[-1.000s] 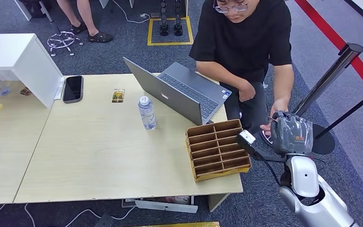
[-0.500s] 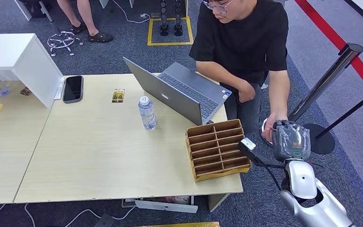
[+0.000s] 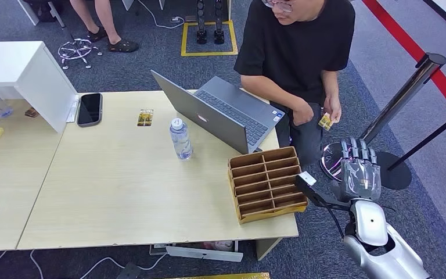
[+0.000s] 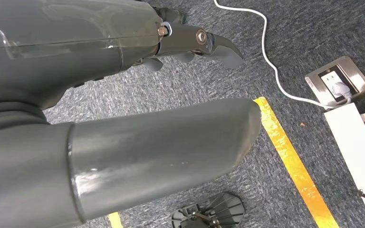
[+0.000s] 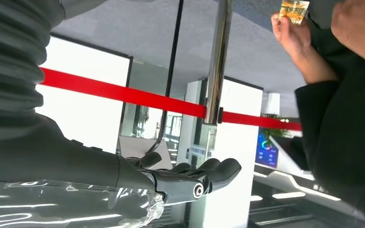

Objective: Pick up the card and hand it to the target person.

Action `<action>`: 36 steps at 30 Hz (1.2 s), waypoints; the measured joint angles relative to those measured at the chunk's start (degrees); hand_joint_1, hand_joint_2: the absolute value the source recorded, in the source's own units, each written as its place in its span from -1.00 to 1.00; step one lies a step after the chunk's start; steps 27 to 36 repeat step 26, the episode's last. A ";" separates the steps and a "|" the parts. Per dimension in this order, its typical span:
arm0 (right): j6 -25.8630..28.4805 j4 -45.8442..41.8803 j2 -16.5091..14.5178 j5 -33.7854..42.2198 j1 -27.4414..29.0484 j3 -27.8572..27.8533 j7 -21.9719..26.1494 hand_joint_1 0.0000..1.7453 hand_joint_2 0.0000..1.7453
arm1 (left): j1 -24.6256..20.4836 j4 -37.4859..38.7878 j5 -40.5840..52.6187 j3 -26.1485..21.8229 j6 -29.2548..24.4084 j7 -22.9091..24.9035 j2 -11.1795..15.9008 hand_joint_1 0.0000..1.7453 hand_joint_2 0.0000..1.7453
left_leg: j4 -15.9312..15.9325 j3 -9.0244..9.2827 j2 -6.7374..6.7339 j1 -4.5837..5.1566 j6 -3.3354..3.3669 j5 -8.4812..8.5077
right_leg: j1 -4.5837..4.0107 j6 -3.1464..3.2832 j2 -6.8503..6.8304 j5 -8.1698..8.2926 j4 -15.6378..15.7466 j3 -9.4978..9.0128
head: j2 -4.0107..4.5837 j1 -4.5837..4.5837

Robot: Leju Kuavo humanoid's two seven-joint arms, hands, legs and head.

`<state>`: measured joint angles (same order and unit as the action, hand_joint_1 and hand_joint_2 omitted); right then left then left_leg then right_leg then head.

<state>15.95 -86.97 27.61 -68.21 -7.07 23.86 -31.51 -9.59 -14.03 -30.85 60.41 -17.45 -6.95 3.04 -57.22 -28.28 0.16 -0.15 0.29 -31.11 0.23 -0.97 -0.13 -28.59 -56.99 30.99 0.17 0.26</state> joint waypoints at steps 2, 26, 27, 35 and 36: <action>3.65 0.21 -0.26 0.20 0.20 -0.23 -0.07 -1.00 1.00 | 0.02 0.00 0.01 -0.01 -0.05 -0.01 0.00 -1.00 -1.00 | 0.00 0.00 0.00 0.00 0.00 0.00 | 0.00 0.00 0.00 0.00 0.00 0.00 | 0.00 0.00; 23.35 -7.46 -21.16 48.47 7.82 -9.72 34.39 -1.00 1.00 | 2.45 0.00 -2.34 -0.91 -2.19 -2.16 0.00 -1.00 -1.00 | 0.03 -0.02 0.00 -0.04 0.00 0.00 | -0.03 0.01 0.00 -0.01 -0.01 -0.01 | 0.00 0.01; 23.35 -7.46 -21.16 48.47 7.82 -9.72 34.39 -1.00 1.00 | 2.45 0.00 -2.34 -0.91 -2.19 -2.16 0.00 -1.00 -1.00 | 0.03 -0.02 0.00 -0.04 0.00 0.00 | -0.03 0.01 0.00 -0.01 -0.01 -0.01 | 0.00 0.01; 23.35 -7.46 -21.16 48.47 7.82 -9.72 34.39 -1.00 1.00 | 2.45 0.00 -2.34 -0.91 -2.19 -2.16 0.00 -1.00 -1.00 | 0.03 -0.02 0.00 -0.04 0.00 0.00 | -0.03 0.01 0.00 -0.01 -0.01 -0.01 | 0.00 0.01; 23.35 -7.46 -21.16 48.47 7.82 -9.72 34.39 -1.00 1.00 | 2.45 0.00 -2.34 -0.91 -2.19 -2.16 0.00 -1.00 -1.00 | 0.03 -0.02 0.00 -0.04 0.00 0.00 | -0.03 0.01 0.00 -0.01 -0.01 -0.01 | 0.00 0.01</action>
